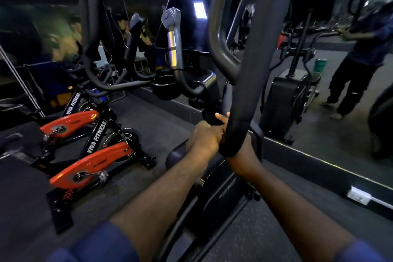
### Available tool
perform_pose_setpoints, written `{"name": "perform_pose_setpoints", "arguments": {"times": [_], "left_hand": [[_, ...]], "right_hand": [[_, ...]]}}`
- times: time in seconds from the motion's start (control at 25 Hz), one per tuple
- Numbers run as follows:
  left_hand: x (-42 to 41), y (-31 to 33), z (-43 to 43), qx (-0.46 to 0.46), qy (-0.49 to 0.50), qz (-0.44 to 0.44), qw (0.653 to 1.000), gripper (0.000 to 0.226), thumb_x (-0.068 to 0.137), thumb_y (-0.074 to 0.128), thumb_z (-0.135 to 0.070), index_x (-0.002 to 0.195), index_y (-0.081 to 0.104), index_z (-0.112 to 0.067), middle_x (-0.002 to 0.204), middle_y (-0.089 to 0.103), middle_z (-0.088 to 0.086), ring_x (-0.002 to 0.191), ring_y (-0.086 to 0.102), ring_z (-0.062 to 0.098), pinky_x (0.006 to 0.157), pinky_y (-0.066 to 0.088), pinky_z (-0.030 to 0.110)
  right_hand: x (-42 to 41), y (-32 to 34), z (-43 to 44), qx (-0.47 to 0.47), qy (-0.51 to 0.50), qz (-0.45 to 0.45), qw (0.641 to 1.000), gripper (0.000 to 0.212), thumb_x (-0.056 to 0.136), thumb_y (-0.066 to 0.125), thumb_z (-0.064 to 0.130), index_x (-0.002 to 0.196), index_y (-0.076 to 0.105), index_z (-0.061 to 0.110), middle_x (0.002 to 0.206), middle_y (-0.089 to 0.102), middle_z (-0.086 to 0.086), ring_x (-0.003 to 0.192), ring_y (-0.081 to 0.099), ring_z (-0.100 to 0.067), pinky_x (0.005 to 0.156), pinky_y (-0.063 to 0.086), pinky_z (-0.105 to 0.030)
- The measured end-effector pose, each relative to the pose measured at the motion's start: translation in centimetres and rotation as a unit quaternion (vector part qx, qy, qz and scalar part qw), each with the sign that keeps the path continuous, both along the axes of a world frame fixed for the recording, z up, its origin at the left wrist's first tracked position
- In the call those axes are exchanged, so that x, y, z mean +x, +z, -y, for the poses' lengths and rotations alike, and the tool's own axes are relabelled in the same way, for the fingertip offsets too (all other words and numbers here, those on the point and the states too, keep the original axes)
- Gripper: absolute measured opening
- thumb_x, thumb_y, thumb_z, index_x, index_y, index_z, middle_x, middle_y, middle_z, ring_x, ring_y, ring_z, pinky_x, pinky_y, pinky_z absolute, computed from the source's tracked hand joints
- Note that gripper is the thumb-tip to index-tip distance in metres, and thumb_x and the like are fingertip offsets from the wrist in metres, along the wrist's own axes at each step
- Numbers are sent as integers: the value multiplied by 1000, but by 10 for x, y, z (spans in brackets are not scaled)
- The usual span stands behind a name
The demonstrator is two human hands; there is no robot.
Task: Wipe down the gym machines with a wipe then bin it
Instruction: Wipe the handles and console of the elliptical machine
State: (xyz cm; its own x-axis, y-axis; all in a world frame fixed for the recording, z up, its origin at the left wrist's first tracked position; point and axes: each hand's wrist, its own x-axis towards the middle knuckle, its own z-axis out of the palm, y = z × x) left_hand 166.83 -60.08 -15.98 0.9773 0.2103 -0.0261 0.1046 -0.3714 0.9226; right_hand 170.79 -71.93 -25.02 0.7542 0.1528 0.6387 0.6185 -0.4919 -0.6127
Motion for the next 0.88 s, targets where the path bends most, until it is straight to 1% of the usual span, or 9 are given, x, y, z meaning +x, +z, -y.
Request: {"name": "perform_pose_setpoints", "arguments": {"times": [0.04, 0.16, 0.24, 0.32, 0.4, 0.48, 0.64, 0.76, 0.88], "left_hand": [[-3, -1, -2, -1, -7, 31, 999, 31, 72, 58, -52, 80, 59, -22, 80, 62, 4, 84, 63, 30, 83, 54, 49], [-17, 1, -4, -29, -72, 177, 981, 44, 87, 44, -68, 75, 61, -29, 98, 66, 7, 98, 64, 28, 95, 51, 50], [-36, 13, -5, -112, -192, 222, 949, 51, 101, 38, -67, 90, 69, -28, 98, 70, 3, 99, 68, 21, 96, 54, 44], [-50, 26, -4, -176, -294, 176, 923, 59, 107, 35, -61, 112, 66, -11, 92, 72, 5, 88, 71, 20, 88, 58, 41], [-54, 34, -8, -143, -334, 134, 922, 52, 109, 37, -55, 119, 54, -7, 90, 69, 10, 79, 67, 21, 80, 59, 38], [-51, 39, -14, -63, -359, 120, 923, 48, 109, 38, -54, 123, 50, -9, 98, 70, 10, 89, 68, 21, 89, 59, 42], [-47, 29, -61, 19, -367, 165, 915, 36, 108, 52, -42, 131, 64, -17, 121, 72, 4, 114, 65, 19, 104, 49, 35], [-46, 6, -103, -62, -315, 146, 936, 9, 101, 67, -27, 102, 73, -21, 93, 74, -4, 90, 66, 13, 92, 51, 34], [-48, 5, -147, -85, -309, 75, 944, 20, 95, 74, -37, 85, 70, -20, 83, 73, -1, 70, 62, 15, 70, 53, 36]], "right_hand": [[-5, -2, -2, 27, 3, -4, 1000, 52, 86, 63, 5, 137, 60, 11, 133, 64, -2, 130, 58, -15, 110, 44, -35], [-32, -8, -13, 107, -51, -80, 990, 30, 87, 56, 2, 115, 67, 7, 106, 70, 1, 101, 66, -12, 86, 53, -36], [-54, -2, -25, 167, -67, -135, 974, 27, 92, 58, -6, 110, 68, 12, 98, 72, 2, 91, 67, -10, 77, 53, -34], [-80, 14, -38, 257, -83, -192, 943, 35, 96, 55, -8, 111, 67, 21, 98, 74, 1, 89, 69, -14, 70, 53, -31], [-105, 29, -52, 382, -67, -228, 893, 47, 98, 46, -11, 127, 64, 22, 112, 75, -7, 98, 71, -22, 77, 60, -36], [-127, 34, -62, 465, -34, -242, 851, 55, 98, 44, -10, 139, 60, 23, 123, 73, -9, 104, 71, -25, 86, 60, -40], [-168, 35, -86, 543, -28, -293, 787, 45, 101, 54, 0, 141, 52, 19, 109, 72, -11, 79, 72, -22, 70, 57, -34], [-189, 43, -112, 480, -24, -329, 813, 33, 95, 62, -3, 118, 56, 20, 75, 62, 2, 53, 52, -8, 53, 42, -24], [-192, 62, -139, 403, 11, -325, 855, 65, 77, 77, 7, 136, 53, 23, 100, 71, -3, 78, 64, -13, 62, 50, -26]]}}
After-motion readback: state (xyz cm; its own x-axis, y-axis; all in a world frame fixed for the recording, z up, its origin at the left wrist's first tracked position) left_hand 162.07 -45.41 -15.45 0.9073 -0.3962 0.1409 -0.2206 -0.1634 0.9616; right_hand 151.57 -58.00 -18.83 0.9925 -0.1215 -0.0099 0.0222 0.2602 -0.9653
